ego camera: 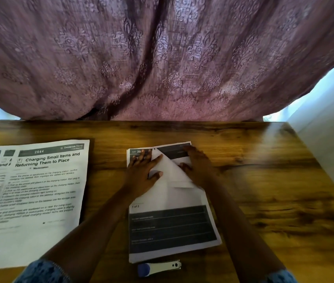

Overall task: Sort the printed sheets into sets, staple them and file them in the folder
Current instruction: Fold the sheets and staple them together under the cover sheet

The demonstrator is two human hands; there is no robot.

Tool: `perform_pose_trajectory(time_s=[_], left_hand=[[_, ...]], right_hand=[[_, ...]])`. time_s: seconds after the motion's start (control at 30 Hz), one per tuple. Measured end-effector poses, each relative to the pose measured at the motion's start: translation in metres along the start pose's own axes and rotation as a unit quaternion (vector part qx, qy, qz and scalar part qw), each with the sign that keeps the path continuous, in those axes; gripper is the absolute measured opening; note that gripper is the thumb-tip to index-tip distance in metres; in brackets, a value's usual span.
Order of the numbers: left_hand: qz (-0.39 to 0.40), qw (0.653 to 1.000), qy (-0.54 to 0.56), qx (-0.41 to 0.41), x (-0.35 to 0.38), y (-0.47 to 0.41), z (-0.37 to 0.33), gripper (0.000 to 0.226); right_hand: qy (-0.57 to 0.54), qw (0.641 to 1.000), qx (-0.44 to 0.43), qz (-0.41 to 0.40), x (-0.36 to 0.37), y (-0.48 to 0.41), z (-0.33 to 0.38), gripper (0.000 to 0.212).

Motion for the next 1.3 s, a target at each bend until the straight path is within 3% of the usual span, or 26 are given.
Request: perform_pose_trajectory(time_s=[0.07, 0.17, 0.23, 0.3, 0.37, 0.43, 0.5, 0.6, 0.63, 0.7, 0.77, 0.83, 0.9, 1.0, 1.1, 1.2, 1.27, 1.3], left_hand=[[-0.001, 1.000, -0.011, -0.003, -0.002, 0.001, -0.001, 0.071], [-0.002, 1.000, -0.013, -0.006, -0.004, 0.001, -0.002, 0.064], [-0.010, 1.000, 0.000, -0.007, -0.006, 0.002, -0.003, 0.059], [-0.018, 1.000, 0.016, -0.011, -0.007, 0.003, -0.002, 0.059], [-0.023, 0.999, 0.032, -0.011, -0.007, 0.002, -0.002, 0.058], [-0.039, 0.995, 0.085, -0.015, -0.010, 0.003, -0.002, 0.057], [-0.069, 0.979, 0.191, -0.022, -0.016, 0.007, 0.000, 0.059], [-0.087, 0.944, 0.318, -0.017, -0.020, 0.009, 0.000, 0.060], [-0.078, 0.958, 0.277, -0.012, -0.018, 0.007, 0.000, 0.062], [-0.040, 0.996, 0.086, -0.002, -0.008, 0.002, -0.001, 0.068], [-0.023, 1.000, 0.005, 0.004, -0.002, -0.002, 0.000, 0.070], [-0.024, 1.000, -0.003, 0.006, -0.002, -0.001, 0.000, 0.070], [-0.023, 1.000, -0.009, 0.007, -0.002, 0.000, 0.001, 0.069], [-0.026, 1.000, 0.002, -0.001, -0.005, 0.001, -0.001, 0.069], [-0.024, 1.000, 0.009, -0.006, -0.005, 0.001, 0.000, 0.063], [-0.029, 0.999, 0.034, -0.013, -0.007, 0.001, 0.000, 0.059], [-0.040, 0.997, 0.065, -0.009, -0.011, 0.003, -0.003, 0.060], [-0.051, 0.994, 0.094, -0.012, -0.013, 0.004, -0.003, 0.062]], right_hand=[[0.027, 0.999, 0.016, 0.012, 0.007, -0.007, -0.010, 0.067], [0.045, 0.999, -0.012, 0.011, 0.008, -0.006, -0.007, 0.064], [-0.035, 0.998, 0.022, -0.045, -0.005, 0.000, -0.009, 0.062], [-0.157, 0.974, 0.101, -0.128, -0.023, 0.008, -0.018, 0.060], [-0.218, 0.955, 0.127, -0.155, -0.029, 0.018, -0.016, 0.060], [-0.153, 0.979, 0.041, -0.129, -0.027, 0.022, 0.007, 0.056], [-0.027, 0.995, -0.082, -0.044, -0.008, 0.028, 0.035, 0.045], [0.082, 0.978, -0.181, 0.061, 0.025, 0.038, 0.046, 0.046], [0.076, 0.977, -0.183, 0.074, 0.028, 0.040, 0.044, 0.047], [0.005, 0.985, -0.153, 0.082, 0.021, 0.039, 0.042, 0.042], [-0.048, 0.994, -0.092, 0.042, 0.006, 0.027, 0.033, 0.037], [-0.003, 1.000, -0.031, -0.001, -0.005, 0.007, 0.016, 0.045], [0.051, 0.998, 0.010, 0.024, 0.002, -0.004, 0.000, 0.062], [0.066, 0.997, 0.005, 0.050, 0.014, -0.008, -0.010, 0.063], [-0.027, 0.998, 0.018, -0.044, -0.005, 0.002, -0.006, 0.059], [-0.197, 0.961, 0.124, -0.146, -0.027, 0.019, -0.015, 0.059], [-0.152, 0.969, 0.114, -0.156, -0.030, 0.026, -0.007, 0.061], [-0.081, 0.984, 0.061, -0.150, -0.029, 0.026, 0.005, 0.060]])
Point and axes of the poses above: each hand's wrist, its own y-axis away from the middle knuckle, its own x-axis out of the palm, z = x × y, the point moved 10 cm from there along -y, towards the middle knuckle, and after that the axes turned 4 degrees about -z, right-handed, at the moved point
